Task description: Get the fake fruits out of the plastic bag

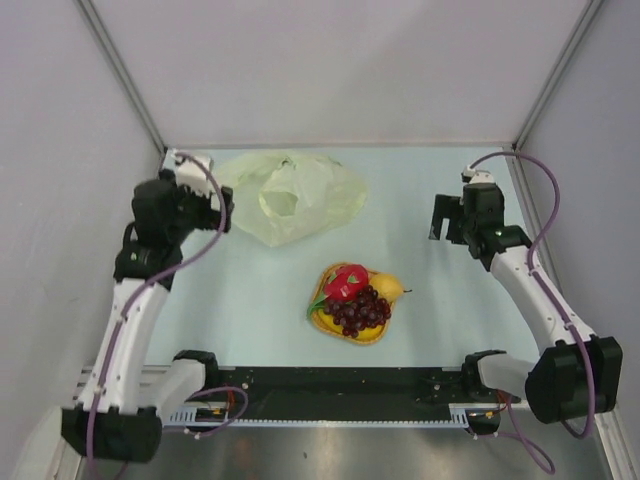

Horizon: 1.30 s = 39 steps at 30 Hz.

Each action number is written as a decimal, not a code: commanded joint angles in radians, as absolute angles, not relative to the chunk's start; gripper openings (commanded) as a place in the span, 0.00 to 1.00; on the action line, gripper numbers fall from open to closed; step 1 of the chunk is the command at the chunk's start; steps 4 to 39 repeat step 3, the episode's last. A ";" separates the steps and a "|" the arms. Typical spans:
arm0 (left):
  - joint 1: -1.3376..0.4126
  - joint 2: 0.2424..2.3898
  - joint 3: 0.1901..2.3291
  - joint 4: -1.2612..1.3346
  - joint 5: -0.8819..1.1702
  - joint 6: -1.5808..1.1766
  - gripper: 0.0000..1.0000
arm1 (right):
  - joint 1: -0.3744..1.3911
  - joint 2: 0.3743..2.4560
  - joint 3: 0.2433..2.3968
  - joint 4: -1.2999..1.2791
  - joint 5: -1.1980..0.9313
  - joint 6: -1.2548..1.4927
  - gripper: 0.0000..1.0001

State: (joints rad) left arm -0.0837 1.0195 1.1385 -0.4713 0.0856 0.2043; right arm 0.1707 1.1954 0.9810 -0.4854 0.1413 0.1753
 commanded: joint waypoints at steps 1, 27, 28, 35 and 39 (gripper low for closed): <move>-0.104 0.867 0.832 -0.359 0.363 0.167 1.00 | 0.224 1.131 0.908 -0.527 0.284 0.193 0.99; -0.110 0.847 0.772 -0.334 0.379 0.146 1.00 | 0.235 1.134 0.893 -0.482 0.296 0.184 1.00; -0.110 0.847 0.772 -0.334 0.379 0.146 1.00 | 0.235 1.134 0.893 -0.482 0.296 0.184 1.00; -0.110 0.847 0.772 -0.334 0.379 0.146 1.00 | 0.235 1.134 0.893 -0.482 0.296 0.184 1.00; -0.110 0.847 0.772 -0.334 0.379 0.146 1.00 | 0.235 1.134 0.893 -0.482 0.296 0.184 1.00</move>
